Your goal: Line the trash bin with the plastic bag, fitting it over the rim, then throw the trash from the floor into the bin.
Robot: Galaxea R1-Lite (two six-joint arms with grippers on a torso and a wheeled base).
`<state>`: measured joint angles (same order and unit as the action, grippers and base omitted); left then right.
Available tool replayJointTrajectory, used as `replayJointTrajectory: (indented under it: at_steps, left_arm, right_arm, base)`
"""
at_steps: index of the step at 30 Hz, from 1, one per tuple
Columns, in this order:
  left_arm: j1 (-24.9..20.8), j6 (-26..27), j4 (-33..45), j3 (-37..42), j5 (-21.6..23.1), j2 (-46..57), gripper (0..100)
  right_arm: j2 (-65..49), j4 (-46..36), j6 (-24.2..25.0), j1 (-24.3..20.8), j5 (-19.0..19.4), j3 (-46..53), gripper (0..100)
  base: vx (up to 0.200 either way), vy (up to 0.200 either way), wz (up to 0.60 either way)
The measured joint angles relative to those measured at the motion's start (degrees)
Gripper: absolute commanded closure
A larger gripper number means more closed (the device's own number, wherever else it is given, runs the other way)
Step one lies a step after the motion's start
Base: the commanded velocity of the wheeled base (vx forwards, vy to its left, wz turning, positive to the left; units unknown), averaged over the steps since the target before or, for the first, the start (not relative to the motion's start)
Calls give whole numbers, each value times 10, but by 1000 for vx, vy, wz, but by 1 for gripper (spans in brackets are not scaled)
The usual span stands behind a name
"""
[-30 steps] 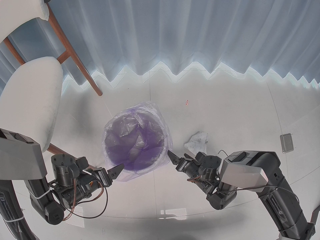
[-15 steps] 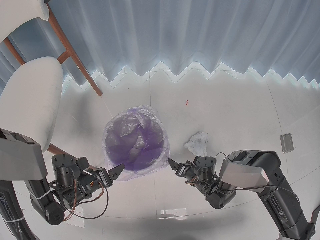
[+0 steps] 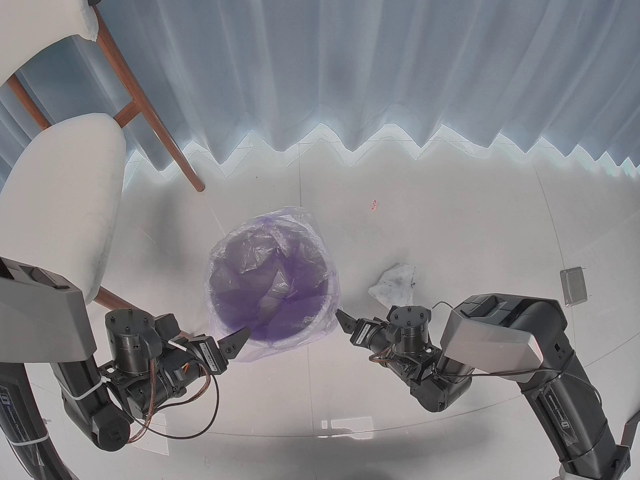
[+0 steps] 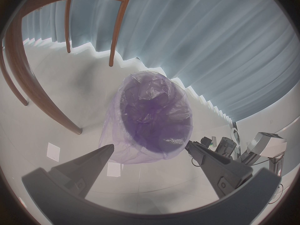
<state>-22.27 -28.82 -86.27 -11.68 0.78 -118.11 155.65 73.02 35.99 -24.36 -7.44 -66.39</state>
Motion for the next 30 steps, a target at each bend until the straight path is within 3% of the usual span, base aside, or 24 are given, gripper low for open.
replayJointTrajectory:
  at_steps: [9,13,16,22,30]
  left_arm:
    - [3,-4,0,-6,3,1,0]
    - [4,-6,0,-8,5,3,0]
    - [5,-8,0,-10,10,8,0]
    - [7,-9,0,-13,21,45,0]
    - [3,-6,1,-17,54,186,0]
  right_arm:
    - [5,156,9,0,9,23,0]
    - [-7,158,39,-1,18,48,0]
    - [-34,159,89,-3,28,68,0]
    - [-101,160,146,-14,84,142,0]
    - [-156,160,87,-36,110,204,0]
  base:
    - [0,0,0]
    - [0,0,0]
    - [0,0,0]
    - [0,0,0]
    - [0,0,0]
